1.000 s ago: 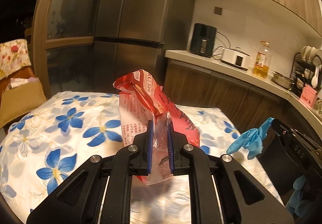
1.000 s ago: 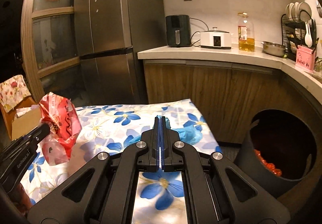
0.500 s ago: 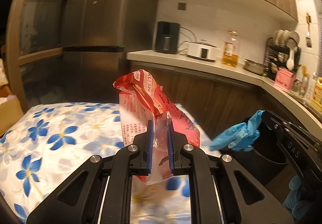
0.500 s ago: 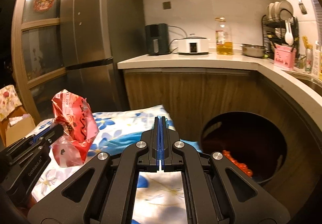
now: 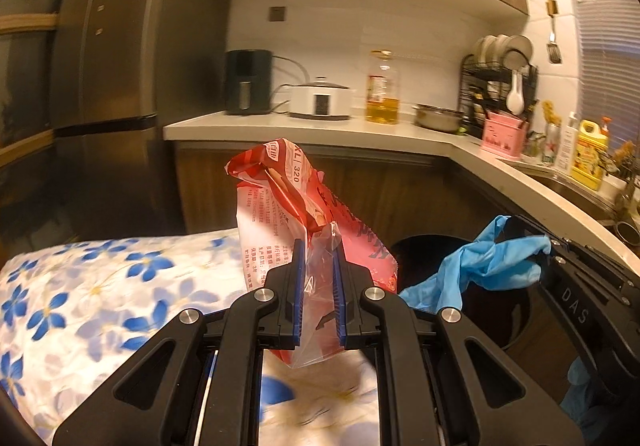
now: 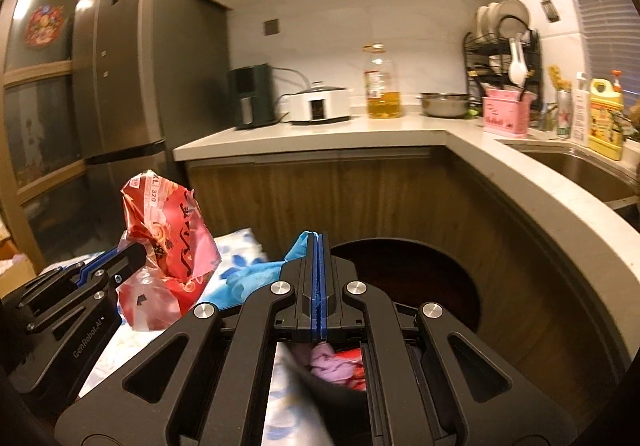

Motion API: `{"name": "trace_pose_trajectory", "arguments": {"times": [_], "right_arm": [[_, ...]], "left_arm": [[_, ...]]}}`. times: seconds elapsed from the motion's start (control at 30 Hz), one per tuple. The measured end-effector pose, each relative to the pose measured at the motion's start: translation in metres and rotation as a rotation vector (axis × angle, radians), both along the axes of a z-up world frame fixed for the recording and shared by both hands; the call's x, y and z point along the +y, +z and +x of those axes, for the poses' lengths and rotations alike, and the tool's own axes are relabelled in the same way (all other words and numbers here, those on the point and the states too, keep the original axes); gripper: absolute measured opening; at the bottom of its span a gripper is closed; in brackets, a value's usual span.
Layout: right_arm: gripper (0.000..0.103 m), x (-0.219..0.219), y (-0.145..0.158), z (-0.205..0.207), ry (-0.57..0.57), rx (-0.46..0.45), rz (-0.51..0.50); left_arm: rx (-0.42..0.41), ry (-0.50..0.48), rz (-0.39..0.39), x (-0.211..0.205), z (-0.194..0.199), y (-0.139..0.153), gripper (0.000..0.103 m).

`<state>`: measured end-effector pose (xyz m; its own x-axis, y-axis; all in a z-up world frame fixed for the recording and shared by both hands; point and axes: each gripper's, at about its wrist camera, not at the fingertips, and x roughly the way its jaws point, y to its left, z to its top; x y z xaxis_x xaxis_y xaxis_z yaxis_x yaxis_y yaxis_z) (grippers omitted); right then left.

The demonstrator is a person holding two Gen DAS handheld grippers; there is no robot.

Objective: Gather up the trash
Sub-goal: 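Lift the printed bag and blue glove and carry both over the black bin, then open both tools to drop the printed bag and blue glove into the bin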

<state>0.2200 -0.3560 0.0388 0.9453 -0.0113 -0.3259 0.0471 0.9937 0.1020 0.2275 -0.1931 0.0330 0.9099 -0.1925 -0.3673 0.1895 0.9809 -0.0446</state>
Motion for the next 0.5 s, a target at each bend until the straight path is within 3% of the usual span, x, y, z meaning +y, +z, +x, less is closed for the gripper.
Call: {"name": "trace_pose_trajectory", "arguments": {"times": [0.5], "right_arm": [[0.001,-0.069,-0.008,0.014,-0.124,0.029,0.017]], "left_arm": [[0.020,-0.186,0.036,-0.083,0.031,-0.012,0.013]]}}
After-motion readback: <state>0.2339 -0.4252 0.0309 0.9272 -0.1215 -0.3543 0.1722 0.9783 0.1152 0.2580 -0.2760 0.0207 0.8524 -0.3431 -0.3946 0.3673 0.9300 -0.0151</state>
